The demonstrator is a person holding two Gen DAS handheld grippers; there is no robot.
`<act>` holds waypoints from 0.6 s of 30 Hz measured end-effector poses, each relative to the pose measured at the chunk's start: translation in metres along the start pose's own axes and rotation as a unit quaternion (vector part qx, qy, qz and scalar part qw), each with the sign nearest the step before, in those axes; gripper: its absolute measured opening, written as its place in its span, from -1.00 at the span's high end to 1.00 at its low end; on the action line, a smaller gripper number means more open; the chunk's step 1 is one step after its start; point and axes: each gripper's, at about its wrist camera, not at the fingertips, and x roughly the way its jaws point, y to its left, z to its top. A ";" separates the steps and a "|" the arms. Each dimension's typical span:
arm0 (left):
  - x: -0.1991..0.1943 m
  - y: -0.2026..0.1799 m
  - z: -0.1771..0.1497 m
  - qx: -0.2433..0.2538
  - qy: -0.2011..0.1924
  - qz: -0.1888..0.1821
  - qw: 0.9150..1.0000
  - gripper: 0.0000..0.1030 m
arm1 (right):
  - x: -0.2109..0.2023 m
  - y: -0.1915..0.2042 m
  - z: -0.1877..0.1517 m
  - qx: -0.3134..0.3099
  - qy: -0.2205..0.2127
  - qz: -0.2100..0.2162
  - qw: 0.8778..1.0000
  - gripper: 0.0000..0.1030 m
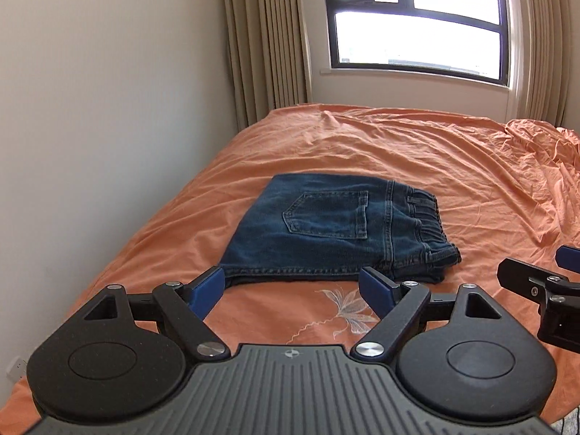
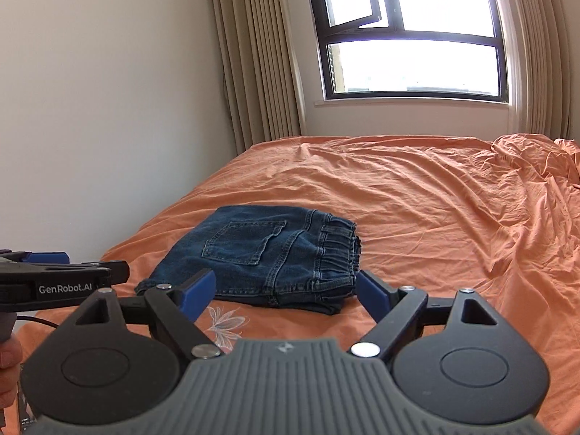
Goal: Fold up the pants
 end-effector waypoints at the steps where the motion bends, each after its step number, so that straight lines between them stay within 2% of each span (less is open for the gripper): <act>1: 0.001 -0.001 -0.002 0.002 0.005 0.002 1.000 -0.90 | 0.002 0.000 -0.002 0.000 0.003 -0.001 1.000 -0.57; 7: 0.005 -0.002 -0.009 -0.005 0.026 0.008 1.000 -0.90 | 0.008 0.000 -0.007 -0.002 0.010 0.000 1.000 -0.57; 18: 0.004 -0.003 -0.008 -0.007 0.026 0.008 1.000 -0.90 | 0.005 0.001 -0.004 -0.009 0.003 0.002 1.000 -0.57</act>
